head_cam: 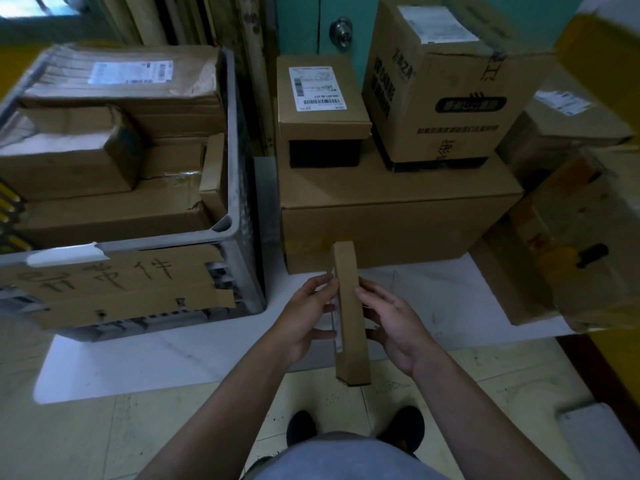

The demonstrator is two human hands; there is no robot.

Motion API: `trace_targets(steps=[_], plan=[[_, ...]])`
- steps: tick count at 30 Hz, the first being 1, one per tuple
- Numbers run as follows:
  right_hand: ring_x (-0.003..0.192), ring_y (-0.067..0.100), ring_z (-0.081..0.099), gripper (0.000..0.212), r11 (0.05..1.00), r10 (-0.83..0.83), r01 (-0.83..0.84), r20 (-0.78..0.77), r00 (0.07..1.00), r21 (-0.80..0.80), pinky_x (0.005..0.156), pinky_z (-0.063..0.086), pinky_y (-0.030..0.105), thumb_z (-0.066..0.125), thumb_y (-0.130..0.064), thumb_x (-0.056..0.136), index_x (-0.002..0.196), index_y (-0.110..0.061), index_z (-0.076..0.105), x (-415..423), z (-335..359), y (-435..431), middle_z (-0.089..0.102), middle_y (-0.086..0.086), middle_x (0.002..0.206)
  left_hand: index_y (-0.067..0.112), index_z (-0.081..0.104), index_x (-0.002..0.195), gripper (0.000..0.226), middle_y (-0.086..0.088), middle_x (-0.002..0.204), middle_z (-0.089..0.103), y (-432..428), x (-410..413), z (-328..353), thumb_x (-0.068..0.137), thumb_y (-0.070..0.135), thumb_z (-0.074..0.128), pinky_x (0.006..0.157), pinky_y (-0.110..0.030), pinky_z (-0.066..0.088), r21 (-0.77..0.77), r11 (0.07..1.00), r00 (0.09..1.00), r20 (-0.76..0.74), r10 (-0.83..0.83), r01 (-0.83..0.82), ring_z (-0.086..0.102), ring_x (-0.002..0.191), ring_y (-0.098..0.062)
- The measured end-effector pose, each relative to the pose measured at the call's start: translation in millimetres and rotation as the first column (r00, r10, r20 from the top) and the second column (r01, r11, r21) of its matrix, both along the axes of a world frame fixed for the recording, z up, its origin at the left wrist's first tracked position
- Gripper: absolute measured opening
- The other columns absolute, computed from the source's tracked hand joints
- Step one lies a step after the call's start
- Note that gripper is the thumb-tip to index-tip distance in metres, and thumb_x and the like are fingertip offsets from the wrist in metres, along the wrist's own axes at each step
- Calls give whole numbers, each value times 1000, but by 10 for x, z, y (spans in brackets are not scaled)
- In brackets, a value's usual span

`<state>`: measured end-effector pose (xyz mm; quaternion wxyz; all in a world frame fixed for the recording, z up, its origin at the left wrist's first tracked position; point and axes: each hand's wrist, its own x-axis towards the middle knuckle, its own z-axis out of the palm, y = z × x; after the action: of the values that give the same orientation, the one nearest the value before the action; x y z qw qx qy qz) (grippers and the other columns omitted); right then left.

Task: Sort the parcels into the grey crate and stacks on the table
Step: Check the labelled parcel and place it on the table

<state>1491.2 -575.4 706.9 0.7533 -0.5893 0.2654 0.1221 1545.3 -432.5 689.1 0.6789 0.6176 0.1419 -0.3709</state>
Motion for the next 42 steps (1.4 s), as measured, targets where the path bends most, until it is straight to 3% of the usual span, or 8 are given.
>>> trace_targets(steps=[11,16,21,24,27,32,37,42], plan=[[111,21,65,26,1000,11,-11,1,1000,16,93,55,47,68,-6,88,113,-13,68,-10,-31,2,72,2,114,11,58,126,53,-5,116,71,17,-10,107,95,54,55,84,-53,55,-82,994,997,-33,66,-68,64,113,-23],[112,21,64,29,1000,21,-21,9,1000,-6,94,54,47,68,-7,88,116,-17,67,-8,-16,7,71,3,117,15,59,123,46,-7,118,69,9,-14,142,97,52,54,84,-52,54,-82,994,997,-41,70,-73,63,114,-25],[104,13,69,46,999,54,-54,54,997,-8,88,55,38,66,-5,89,125,-34,62,-9,15,13,74,1,112,18,63,120,51,-4,113,71,5,-11,149,95,61,50,92,-57,52,-81,995,998,-16,59,-60,63,115,-24],[107,14,68,40,998,57,-56,53,997,-5,91,54,42,64,-9,91,125,-30,63,4,26,9,73,1,115,16,73,100,61,-1,94,73,2,2,190,96,67,39,96,-59,49,-76,995,998,-20,55,-57,63,111,-24],[114,21,65,29,1000,16,-17,48,999,10,96,52,50,65,-27,91,120,-21,65,11,45,11,71,5,118,23,76,92,51,-1,89,70,-9,-2,255,98,61,43,95,-57,50,-77,996,999,-4,47,-47,62,109,-27],[106,20,68,58,999,-20,21,65,998,-24,87,54,45,63,-54,79,116,-10,63,18,119,12,74,4,108,16,60,127,43,-8,116,64,-27,-32,305,96,45,53,95,-60,50,-104,994,999,35,41,-37,59,117,-25],[107,21,68,65,1000,-1,3,65,998,-28,91,54,48,66,-51,75,118,-3,61,-8,177,2,74,6,107,10,60,123,50,-4,115,65,-5,-71,330,88,45,55,93,-57,51,-142,990,998,69,11,-1,57,119,-25],[106,21,67,43,1000,-1,2,69,998,-14,84,54,43,62,-39,87,116,-7,64,-51,182,0,74,3,103,14,59,114,48,-2,115,66,-11,-125,339,82,49,59,98,-59,48,-168,986,997,82,2,11,58,119,-22]])
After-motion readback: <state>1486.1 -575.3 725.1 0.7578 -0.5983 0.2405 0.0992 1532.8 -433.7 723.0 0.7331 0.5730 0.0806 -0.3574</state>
